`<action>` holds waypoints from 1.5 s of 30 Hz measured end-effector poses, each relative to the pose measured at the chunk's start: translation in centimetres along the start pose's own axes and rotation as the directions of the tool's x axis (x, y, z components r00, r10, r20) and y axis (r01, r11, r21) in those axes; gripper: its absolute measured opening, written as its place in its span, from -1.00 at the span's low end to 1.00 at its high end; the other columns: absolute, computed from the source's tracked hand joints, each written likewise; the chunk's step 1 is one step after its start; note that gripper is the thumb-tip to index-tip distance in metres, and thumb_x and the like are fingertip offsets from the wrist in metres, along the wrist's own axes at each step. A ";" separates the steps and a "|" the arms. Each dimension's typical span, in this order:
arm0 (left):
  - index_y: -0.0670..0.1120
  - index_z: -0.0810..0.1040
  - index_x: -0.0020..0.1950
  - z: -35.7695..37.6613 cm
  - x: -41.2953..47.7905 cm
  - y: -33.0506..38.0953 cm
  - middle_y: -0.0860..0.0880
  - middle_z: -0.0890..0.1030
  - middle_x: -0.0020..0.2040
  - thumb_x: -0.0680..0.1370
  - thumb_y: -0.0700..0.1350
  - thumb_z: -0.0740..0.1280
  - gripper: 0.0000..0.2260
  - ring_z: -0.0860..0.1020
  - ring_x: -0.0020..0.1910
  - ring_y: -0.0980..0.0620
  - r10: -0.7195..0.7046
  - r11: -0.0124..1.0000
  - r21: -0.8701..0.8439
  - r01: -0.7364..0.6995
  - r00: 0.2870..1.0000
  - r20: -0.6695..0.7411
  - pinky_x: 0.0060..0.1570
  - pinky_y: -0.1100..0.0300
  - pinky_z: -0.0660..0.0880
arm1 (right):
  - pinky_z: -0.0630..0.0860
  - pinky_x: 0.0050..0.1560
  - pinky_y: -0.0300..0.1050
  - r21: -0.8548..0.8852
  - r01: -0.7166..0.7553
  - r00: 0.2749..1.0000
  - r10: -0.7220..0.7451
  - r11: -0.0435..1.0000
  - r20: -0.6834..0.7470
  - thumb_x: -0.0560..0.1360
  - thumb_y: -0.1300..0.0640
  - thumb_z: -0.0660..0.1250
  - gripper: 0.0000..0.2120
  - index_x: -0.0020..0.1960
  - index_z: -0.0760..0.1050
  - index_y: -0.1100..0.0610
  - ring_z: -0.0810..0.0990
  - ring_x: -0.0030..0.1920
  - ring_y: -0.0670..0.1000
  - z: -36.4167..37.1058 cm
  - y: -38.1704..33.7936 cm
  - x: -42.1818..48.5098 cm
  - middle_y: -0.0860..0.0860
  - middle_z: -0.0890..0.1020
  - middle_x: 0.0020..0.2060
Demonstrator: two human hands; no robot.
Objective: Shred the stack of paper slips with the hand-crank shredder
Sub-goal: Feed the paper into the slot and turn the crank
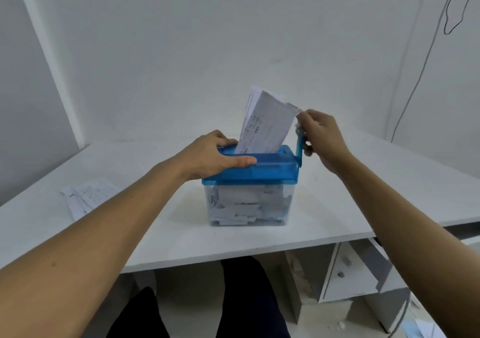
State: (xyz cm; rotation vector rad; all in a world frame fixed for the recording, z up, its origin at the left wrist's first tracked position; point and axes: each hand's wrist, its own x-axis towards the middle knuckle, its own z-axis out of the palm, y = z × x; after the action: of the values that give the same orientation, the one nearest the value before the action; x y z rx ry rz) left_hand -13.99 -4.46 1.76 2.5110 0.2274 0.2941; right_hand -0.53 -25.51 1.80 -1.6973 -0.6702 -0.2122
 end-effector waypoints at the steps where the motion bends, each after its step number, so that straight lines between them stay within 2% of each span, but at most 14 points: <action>1: 0.06 0.38 0.52 0.0 -0.1 0.0 0.16 0.40 0.20 0.22 0.46 0.36 -0.07 0.42 0.16 0.09 0.000 1.000 -0.005 0.000 1.000 0.002 0.04 0.19 0.41 | 0.43 -0.46 -0.19 -0.028 -0.019 1.000 0.019 0.999 0.000 0.65 0.08 0.25 -0.77 -0.13 0.45 0.18 0.42 -0.44 -0.05 0.2 0.3 0.7 0.02 0.51 -0.37; 5: 0.04 0.37 0.53 -0.2 -0.1 0.0 0.15 0.40 0.25 0.22 0.45 0.36 -0.06 0.42 0.20 0.08 -0.009 1.000 0.003 0.009 1.000 0.010 0.10 0.18 0.41 | 0.47 -0.40 -0.24 -0.049 -0.096 0.995 0.096 0.994 -0.004 0.65 0.06 0.25 -0.75 -0.13 0.45 0.19 0.43 -0.40 -0.06 1.1 0.8 2.1 0.01 0.52 -0.34; 9: 0.07 0.40 0.48 -0.1 -0.1 -0.3 0.19 0.43 0.20 0.21 0.47 0.38 -0.09 0.45 0.18 0.09 -0.022 1.000 -0.007 0.022 1.000 -0.005 0.06 0.21 0.42 | 0.66 -0.14 0.10 -0.164 -0.311 0.941 0.328 0.936 0.084 0.63 -0.03 0.29 -0.58 -0.08 0.55 0.36 0.55 -0.28 0.07 2.3 4.0 1.1 0.23 0.66 -0.20; 11: 0.07 0.41 0.47 0.1 -0.2 -0.2 0.21 0.43 0.16 0.21 0.47 0.38 -0.10 0.46 0.18 0.09 -0.010 1.000 -0.004 0.010 1.000 -0.007 0.04 0.22 0.42 | 0.63 -0.20 0.01 -0.181 -0.404 0.898 0.426 0.897 0.107 0.63 -0.01 0.27 -0.58 -0.05 0.53 0.40 0.52 -0.31 0.06 2.6 5.3 0.5 0.22 0.62 -0.24; 15: 0.06 0.41 0.49 -0.2 -0.3 0.1 0.12 0.43 0.26 0.21 0.54 0.29 -0.05 0.46 0.24 0.03 -0.002 0.990 0.143 0.003 1.000 -0.009 0.26 0.06 0.49 | 0.37 -0.40 -0.22 -0.394 -0.461 0.811 0.558 0.795 0.176 0.67 0.14 0.13 -0.75 -0.08 0.48 0.24 0.38 -0.41 -0.05 2.4 5.3 -0.7 0.08 0.51 -0.34; 19: 0.06 0.42 0.43 -1.2 1.4 1.6 0.09 0.48 0.30 0.28 0.58 0.30 -0.12 0.50 0.21 0.02 -0.020 0.951 0.310 -0.009 0.996 0.091 0.25 0.01 0.51 | 0.41 -0.44 -0.26 -0.526 -0.396 0.823 0.545 0.753 0.161 0.66 0.10 0.24 -0.72 -0.18 0.48 0.22 0.43 -0.45 -0.06 2.0 4.3 -0.1 0.05 0.54 -0.38; 22: 0.12 0.34 0.47 -0.9 2.4 3.4 0.14 0.49 0.35 0.27 0.53 0.37 -0.12 0.50 0.27 0.06 0.053 0.975 0.200 -0.095 0.977 0.205 0.27 0.04 0.50 | 0.39 -0.53 -0.34 -0.595 -0.315 0.884 0.457 0.739 0.099 0.64 0.17 0.27 -0.72 -0.25 0.43 0.19 0.48 -0.44 -0.07 2.0 3.7 -0.7 0.04 0.53 -0.39; 24: 0.21 0.32 0.46 0.4 2.6 3.4 0.17 0.49 0.35 0.26 0.50 0.44 -0.15 0.48 0.30 0.07 0.127 0.984 0.105 -0.147 0.976 0.176 0.27 0.04 0.49 | 0.40 -0.56 -0.36 -0.532 -0.256 0.943 0.329 0.807 0.045 0.64 0.18 0.26 -0.73 -0.23 0.43 0.21 0.50 -0.41 -0.04 2.3 4.2 -1.5 0.06 0.54 -0.35; 27: 0.23 0.32 0.44 1.7 2.7 2.3 0.20 0.50 0.33 0.07 0.63 0.41 0.02 0.49 0.27 0.05 0.088 0.995 0.040 -0.089 0.996 0.035 0.25 -0.07 0.51 | 0.52 -0.30 -0.16 -0.356 -0.091 0.996 0.080 0.930 -0.044 0.67 0.17 0.20 -0.80 -0.06 0.49 0.25 0.55 -0.24 0.06 2.5 5.7 -3.2 0.07 0.61 -0.21; 30: 0.24 0.38 0.39 1.9 2.5 2.2 0.21 0.52 0.31 0.04 0.67 0.34 0.00 0.51 0.22 0.04 0.074 0.995 0.067 -0.075 0.997 0.013 0.21 -0.08 0.53 | 0.53 0.07 -0.20 -0.335 0.030 0.997 -0.005 0.942 0.075 0.66 0.25 0.19 -0.82 0.22 0.47 0.11 0.54 0.03 -0.06 2.2 7.7 -5.4 -0.07 0.57 0.08; 34: 0.21 0.40 0.38 1.6 1.8 2.7 0.21 0.54 0.29 0.04 0.65 0.34 0.00 0.52 0.19 0.05 0.055 0.995 0.084 -0.052 0.998 -0.032 0.20 -0.06 0.52 | 0.47 0.26 -0.12 -0.450 0.123 0.957 0.014 0.884 0.290 0.49 0.24 0.40 -0.48 0.37 0.32 -0.04 0.42 0.23 -0.10 1.7 8.3 -6.2 -0.14 0.43 0.26; 37: 0.14 0.38 0.39 1.7 1.8 2.6 0.18 0.54 0.28 0.00 0.65 0.36 0.07 0.52 0.19 0.03 0.018 0.997 0.073 -0.014 0.999 -0.050 0.20 -0.08 0.52 | 0.61 0.14 0.00 -0.516 0.137 0.917 0.088 0.845 0.389 0.48 0.26 0.39 -0.53 0.30 0.34 -0.01 0.54 0.10 -0.02 1.4 7.0 -6.6 -0.08 0.54 0.16; 41: 0.13 0.39 0.38 1.8 1.7 2.7 0.16 0.54 0.25 -0.03 0.65 0.36 0.09 0.52 0.14 0.02 -0.005 0.997 0.078 0.010 0.998 -0.062 0.15 -0.05 0.54 | 0.65 0.03 -0.02 -0.699 0.172 0.902 0.174 0.694 0.394 0.51 0.04 0.43 -0.74 0.13 0.47 0.08 0.61 -0.05 -0.04 0.0 4.8 -8.0 -0.04 0.64 0.02; 45: 0.14 0.40 0.37 1.9 1.8 2.6 0.15 0.56 0.24 -0.06 0.67 0.35 0.10 0.54 0.11 0.04 -0.004 0.998 0.064 0.006 0.999 -0.038 0.13 -0.04 0.57 | 0.49 -0.24 -0.20 -0.781 0.172 0.816 0.357 0.601 0.454 0.48 0.00 0.44 -0.74 -0.17 0.45 0.15 0.47 -0.33 -0.07 -1.8 -0.7 -6.7 0.00 0.51 -0.33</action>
State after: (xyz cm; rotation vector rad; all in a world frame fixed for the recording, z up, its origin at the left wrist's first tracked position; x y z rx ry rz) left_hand -11.53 -7.19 1.98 2.5692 0.2624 0.3376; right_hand -5.97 -29.20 -0.42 -2.7460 -1.0154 0.1372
